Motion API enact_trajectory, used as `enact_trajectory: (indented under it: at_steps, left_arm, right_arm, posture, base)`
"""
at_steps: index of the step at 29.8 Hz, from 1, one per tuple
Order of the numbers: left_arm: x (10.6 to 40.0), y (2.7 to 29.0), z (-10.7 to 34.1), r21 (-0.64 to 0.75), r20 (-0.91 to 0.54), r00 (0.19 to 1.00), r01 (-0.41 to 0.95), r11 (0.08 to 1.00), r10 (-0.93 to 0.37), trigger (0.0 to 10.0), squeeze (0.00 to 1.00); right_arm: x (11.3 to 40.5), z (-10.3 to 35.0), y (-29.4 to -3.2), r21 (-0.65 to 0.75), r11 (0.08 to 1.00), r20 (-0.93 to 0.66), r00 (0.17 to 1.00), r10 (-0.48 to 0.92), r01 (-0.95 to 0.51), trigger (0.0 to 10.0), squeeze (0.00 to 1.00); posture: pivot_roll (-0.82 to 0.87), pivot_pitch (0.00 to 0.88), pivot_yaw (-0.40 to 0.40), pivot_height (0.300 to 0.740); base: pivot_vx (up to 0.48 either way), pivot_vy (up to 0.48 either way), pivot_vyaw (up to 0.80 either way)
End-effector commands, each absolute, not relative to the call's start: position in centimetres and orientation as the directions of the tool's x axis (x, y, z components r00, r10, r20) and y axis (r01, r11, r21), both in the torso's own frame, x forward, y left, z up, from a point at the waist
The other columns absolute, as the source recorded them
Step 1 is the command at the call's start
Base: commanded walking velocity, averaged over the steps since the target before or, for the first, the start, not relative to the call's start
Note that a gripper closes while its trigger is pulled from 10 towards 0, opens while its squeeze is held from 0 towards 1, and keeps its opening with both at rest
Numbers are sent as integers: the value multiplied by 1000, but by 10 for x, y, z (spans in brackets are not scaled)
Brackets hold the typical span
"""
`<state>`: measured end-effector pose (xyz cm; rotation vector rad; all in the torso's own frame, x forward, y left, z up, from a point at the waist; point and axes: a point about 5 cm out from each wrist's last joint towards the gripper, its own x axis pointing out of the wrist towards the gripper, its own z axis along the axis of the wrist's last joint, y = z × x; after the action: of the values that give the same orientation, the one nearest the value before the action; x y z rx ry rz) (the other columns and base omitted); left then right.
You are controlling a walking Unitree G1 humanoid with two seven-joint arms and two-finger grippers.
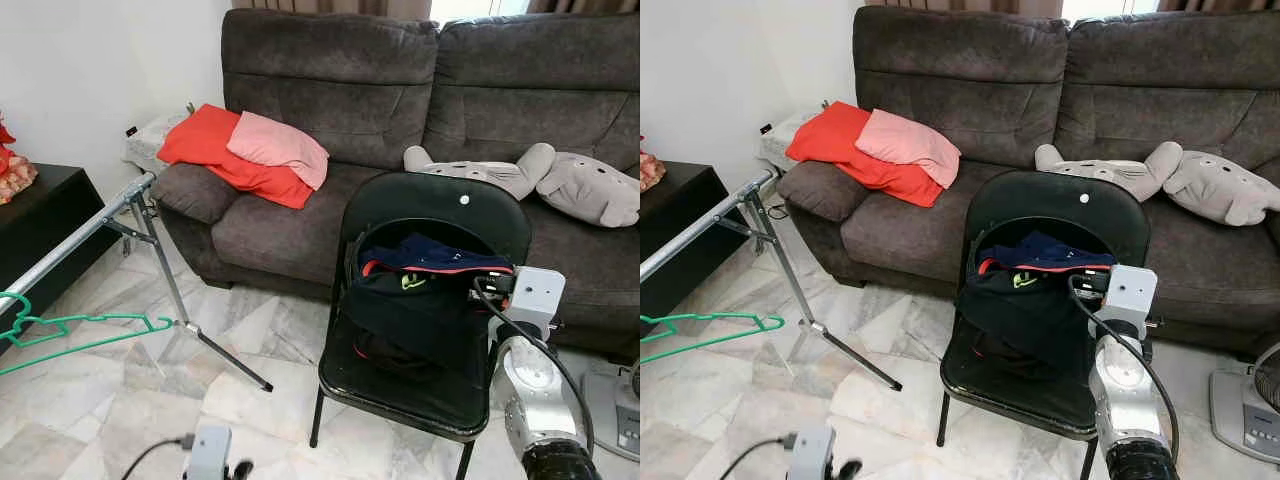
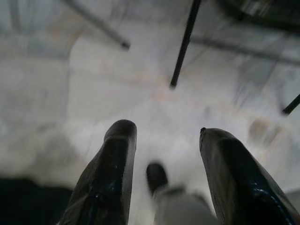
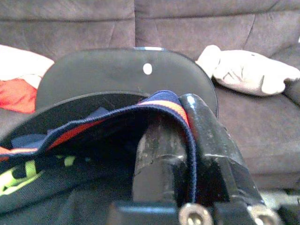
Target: Hang hanger
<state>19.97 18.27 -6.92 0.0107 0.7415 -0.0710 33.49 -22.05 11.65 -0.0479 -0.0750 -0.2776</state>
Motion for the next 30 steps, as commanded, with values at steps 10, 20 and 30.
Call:
enact_trajectory:
  at_steps: [10,20,30]
  left_arm:
    - [193,192,-73,62,-702,712,37,997,17,10000,0]
    - [207,189,-66,60,-681,732,36,998,15,10000,0]
    - [190,192,-75,61,-718,696,31,998,22,10000,0]
  right_arm:
    - [333,153,-214,-84,952,282,924,-260,293,10000,0]
    - [334,161,-212,-131,944,316,915,-251,304,10000,0]
    - [331,175,-224,-235,892,386,879,-279,386,10000,0]
  posture:
    - [-9,0,70,740]
    - [-7,0,69,740]
    - [-10,0,72,740]
  base:
    - [0,0,153]
    - [0,0,764]
    - [0,0,763]
